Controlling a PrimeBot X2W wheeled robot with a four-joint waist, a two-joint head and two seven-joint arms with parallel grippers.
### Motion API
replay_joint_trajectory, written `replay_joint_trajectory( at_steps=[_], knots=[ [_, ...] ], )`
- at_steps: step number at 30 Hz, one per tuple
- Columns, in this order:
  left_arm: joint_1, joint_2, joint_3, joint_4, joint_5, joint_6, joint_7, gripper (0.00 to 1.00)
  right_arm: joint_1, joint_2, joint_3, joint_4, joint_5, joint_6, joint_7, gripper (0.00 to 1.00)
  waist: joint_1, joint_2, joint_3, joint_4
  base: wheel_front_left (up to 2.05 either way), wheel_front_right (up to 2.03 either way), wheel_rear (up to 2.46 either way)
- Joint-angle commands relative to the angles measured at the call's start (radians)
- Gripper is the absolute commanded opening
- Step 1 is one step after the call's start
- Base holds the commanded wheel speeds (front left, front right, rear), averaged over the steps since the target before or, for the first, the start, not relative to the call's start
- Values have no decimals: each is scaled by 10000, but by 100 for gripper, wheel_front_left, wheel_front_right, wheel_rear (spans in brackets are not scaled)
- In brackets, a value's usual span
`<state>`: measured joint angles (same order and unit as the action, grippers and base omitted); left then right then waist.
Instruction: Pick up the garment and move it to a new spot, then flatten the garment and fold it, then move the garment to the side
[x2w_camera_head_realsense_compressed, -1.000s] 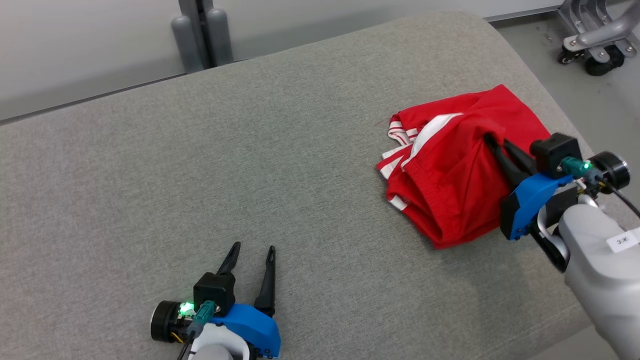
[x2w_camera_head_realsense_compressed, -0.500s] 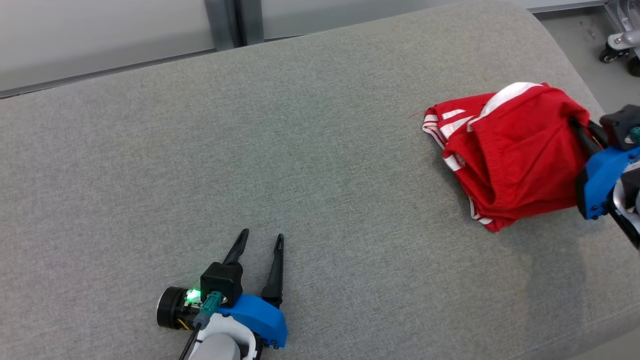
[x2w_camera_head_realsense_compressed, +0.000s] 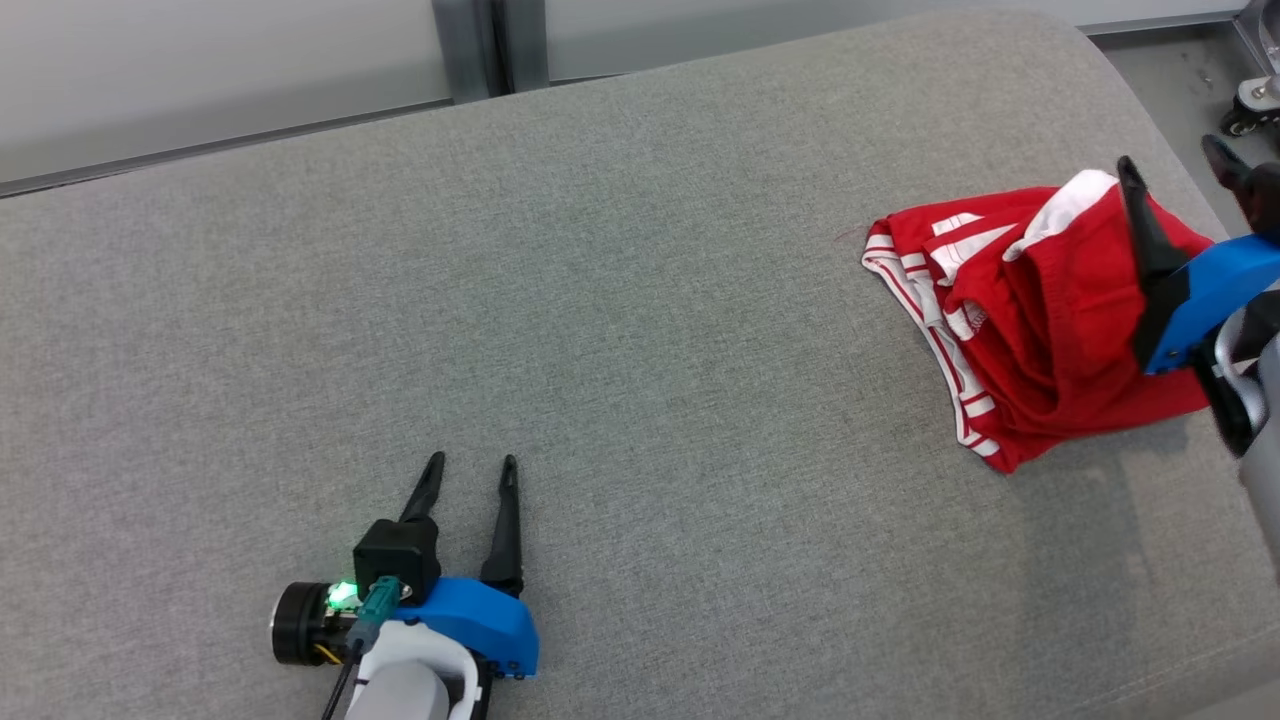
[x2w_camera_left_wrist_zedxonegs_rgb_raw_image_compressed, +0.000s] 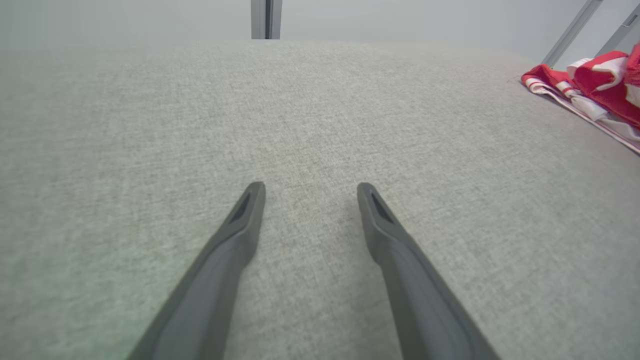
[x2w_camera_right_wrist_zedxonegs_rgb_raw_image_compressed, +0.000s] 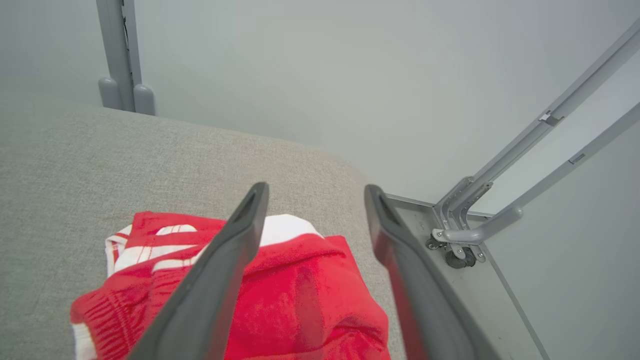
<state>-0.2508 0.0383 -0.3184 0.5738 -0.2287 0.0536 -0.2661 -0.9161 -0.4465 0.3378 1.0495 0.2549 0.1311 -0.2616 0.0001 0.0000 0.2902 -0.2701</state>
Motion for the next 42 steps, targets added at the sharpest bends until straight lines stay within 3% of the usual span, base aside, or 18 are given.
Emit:
replay_joint_trajectory(
  at_steps=[1,8,13,17,27,42],
  knots=[
    [244,213,271,68,43,119,35,100,671,297,-510,-590,-147,-7,-27,100,-1,0,-62,35,0,0,0],
    [383,128,1110,-470,237,355,20,100,2977,2001,-1985,-3164,-834,-5,-30,100,-1,0,-360,596,0,0,0],
    [643,124,1441,-727,305,471,20,100,4374,3061,-2416,-3844,-1241,-5,-32,100,-1,0,-615,1078,0,0,0],
    [917,124,1551,-831,139,534,20,100,5104,3519,-2559,-4125,-1550,-5,-33,100,-1,0,-829,1416,0,0,0],
    [1585,127,1739,-1513,-469,591,20,100,6130,3919,-2755,-4389,-1690,-5,-32,100,-1,0,-1537,1907,0,0,0],
    [2662,125,1967,-1551,-374,67,20,100,6971,3951,-2523,-4245,-1032,-5,-34,100,-1,0,-2785,2303,0,0,0]
  ],
)
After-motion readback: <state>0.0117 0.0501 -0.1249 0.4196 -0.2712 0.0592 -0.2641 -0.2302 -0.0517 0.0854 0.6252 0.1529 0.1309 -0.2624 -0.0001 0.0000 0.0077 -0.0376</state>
